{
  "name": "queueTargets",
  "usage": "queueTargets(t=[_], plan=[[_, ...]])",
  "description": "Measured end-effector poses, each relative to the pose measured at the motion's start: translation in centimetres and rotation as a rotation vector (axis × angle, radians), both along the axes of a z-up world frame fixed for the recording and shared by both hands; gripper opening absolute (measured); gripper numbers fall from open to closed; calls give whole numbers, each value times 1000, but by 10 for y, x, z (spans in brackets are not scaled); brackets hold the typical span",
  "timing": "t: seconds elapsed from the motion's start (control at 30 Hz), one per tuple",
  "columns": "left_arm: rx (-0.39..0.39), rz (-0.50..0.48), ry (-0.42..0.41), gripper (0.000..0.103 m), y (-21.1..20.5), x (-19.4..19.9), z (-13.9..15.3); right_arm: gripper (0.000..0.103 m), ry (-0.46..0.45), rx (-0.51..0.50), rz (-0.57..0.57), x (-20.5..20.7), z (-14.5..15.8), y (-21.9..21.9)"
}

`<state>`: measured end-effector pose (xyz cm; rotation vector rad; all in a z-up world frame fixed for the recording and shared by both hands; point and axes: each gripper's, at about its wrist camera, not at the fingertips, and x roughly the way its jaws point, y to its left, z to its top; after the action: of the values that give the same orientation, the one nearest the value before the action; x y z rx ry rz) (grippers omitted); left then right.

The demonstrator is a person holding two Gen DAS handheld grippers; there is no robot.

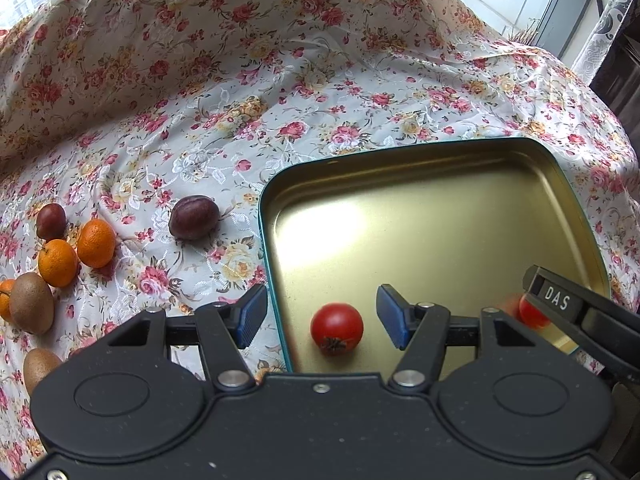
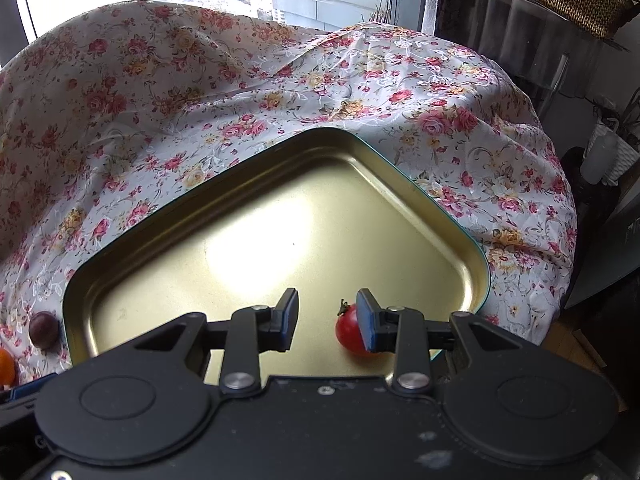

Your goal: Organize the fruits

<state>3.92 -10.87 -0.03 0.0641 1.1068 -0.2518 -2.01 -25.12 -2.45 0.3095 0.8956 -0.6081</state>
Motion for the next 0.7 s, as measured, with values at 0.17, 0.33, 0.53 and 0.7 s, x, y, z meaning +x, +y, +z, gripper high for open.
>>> queueTargets(t=[0.17, 0.33, 0.53, 0.7], plan=[[11, 4, 12, 65, 0, 1, -2, 35, 42, 13, 2, 3, -5, -1], [22, 17, 19, 65, 3, 3, -2, 35, 90, 7, 12, 7, -9, 1], [18, 31, 23, 65, 9, 5, -2, 35, 98, 18, 13, 8, -7, 1], [20, 43, 7, 65, 15, 5, 0, 35, 97, -2, 24, 9, -3, 6]])
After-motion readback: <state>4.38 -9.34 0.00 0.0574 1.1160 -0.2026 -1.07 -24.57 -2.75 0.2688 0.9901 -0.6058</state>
